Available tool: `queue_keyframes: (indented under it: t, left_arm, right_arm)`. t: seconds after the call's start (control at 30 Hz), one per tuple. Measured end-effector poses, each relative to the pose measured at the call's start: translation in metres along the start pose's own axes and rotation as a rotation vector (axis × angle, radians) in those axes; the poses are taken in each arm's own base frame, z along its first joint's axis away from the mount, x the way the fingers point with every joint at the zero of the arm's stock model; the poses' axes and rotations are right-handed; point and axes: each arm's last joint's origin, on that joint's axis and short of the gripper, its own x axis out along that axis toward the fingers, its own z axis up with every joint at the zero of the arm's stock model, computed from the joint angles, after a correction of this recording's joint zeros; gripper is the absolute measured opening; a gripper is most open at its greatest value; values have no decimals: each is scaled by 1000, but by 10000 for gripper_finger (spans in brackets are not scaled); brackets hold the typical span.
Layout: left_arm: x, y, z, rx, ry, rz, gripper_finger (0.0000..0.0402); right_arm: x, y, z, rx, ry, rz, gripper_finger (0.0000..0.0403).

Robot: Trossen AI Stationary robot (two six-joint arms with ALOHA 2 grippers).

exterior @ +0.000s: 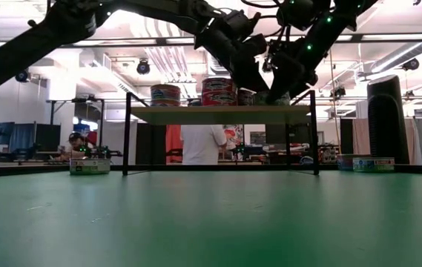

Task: Stack canned seafood by type on shelf
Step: Put the green tuna can on the shelf

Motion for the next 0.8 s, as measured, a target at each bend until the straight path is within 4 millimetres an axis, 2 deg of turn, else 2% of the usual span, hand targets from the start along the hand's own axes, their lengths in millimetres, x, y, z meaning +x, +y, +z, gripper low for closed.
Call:
queue_keyframes:
  t: [0.47,0.8]
  left_arm:
    - [-4,-1,-6,4,87,19,0]
    - [-3,-1,-6,17,83,25,0]
  right_arm:
    - [-4,-1,-4,-4,31,-5,400]
    - [-12,-3,-9,-39,83,1,400]
